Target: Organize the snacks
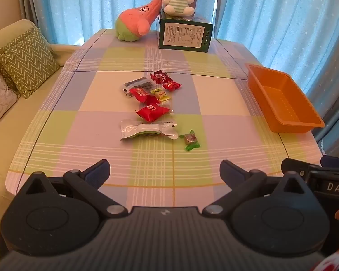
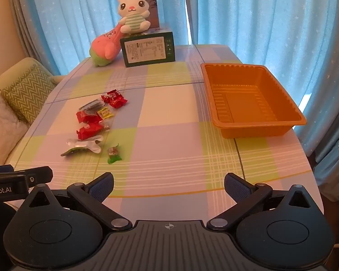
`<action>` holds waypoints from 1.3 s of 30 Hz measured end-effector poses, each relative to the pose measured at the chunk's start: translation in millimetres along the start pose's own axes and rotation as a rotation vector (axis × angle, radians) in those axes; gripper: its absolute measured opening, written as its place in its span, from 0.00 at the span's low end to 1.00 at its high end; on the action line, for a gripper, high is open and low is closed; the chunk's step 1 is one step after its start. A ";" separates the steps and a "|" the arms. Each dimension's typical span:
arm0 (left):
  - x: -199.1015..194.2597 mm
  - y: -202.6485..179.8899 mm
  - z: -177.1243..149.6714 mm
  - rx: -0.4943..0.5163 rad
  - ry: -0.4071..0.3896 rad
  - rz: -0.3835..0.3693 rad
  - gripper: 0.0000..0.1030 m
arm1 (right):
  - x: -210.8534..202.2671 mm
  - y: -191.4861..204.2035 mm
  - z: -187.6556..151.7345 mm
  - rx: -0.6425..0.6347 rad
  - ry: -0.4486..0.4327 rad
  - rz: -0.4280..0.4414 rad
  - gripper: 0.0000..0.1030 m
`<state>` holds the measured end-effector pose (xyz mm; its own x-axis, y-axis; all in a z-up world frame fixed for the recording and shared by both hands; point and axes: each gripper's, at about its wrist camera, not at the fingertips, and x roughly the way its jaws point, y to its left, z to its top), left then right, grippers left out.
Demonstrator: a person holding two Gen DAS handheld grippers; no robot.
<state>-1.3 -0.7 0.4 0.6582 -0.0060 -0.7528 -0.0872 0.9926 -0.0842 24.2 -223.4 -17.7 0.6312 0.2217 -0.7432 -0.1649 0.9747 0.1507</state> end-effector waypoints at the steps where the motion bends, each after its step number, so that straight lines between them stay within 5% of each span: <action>1: -0.7 0.0 -0.4 0.001 -0.004 -0.004 1.00 | 0.1 0.1 0.2 -0.003 0.000 0.001 1.00; 39: -4.4 -2.4 2.3 -0.001 0.002 -0.001 0.99 | -4.0 2.7 1.4 -0.005 -0.015 -0.007 1.00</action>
<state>-2.3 -2.8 5.4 0.6568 -0.0070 -0.7541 -0.0878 0.9925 -0.0856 22.3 -221.5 -13.4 0.6436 0.2154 -0.7344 -0.1643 0.9761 0.1423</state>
